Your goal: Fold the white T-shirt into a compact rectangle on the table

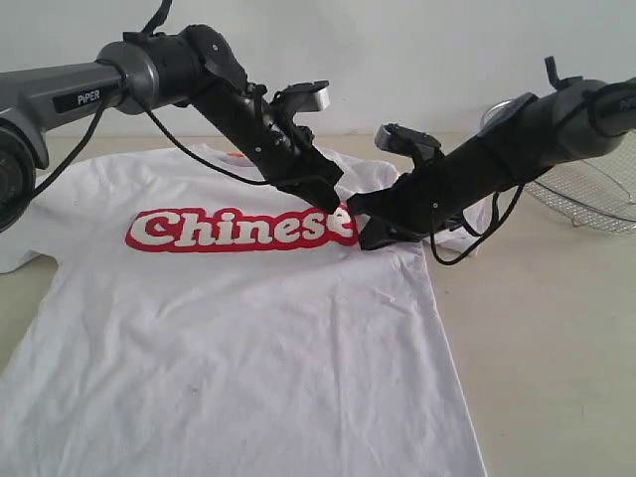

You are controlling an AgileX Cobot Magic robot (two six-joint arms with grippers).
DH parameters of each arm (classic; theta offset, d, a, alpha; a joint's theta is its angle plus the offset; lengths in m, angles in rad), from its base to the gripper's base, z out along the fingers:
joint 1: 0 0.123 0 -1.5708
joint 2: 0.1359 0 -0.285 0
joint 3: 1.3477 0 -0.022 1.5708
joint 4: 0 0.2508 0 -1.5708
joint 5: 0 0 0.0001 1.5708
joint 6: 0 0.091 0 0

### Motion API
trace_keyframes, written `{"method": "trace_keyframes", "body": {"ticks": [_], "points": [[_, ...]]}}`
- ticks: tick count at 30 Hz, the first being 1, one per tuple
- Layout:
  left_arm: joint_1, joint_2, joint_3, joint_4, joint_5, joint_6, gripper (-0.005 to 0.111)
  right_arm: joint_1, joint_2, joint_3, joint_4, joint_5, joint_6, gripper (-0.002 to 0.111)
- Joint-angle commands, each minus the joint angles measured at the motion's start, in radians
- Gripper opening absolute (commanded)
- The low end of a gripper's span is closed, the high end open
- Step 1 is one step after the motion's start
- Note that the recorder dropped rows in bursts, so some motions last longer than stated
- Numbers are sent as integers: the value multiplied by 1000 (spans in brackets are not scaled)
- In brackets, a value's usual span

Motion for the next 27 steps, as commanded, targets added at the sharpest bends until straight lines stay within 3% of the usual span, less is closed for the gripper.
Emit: {"method": "trace_keyframes", "body": {"ticks": [1,7,10,12,14,20,27], "points": [[1,-5,-5,-3,2,-8,4,-4,-70,0,-38,7,5,4],[1,-5,-5,16,2,-8,4,-64,-176,0,-265,-3,168,6],[1,-5,-5,19,-1,-8,4,-117,-186,0,-364,38,217,25],[1,-5,-5,19,-5,-17,4,-149,-184,0,-379,38,247,46],[1,-5,-5,17,-5,-17,4,-164,-184,0,-377,33,252,56],[1,-16,-5,12,-14,-22,4,-168,-184,0,-357,-12,297,43],[1,-107,-5,-18,8,-31,4,-171,-185,0,-357,45,328,43]]}}
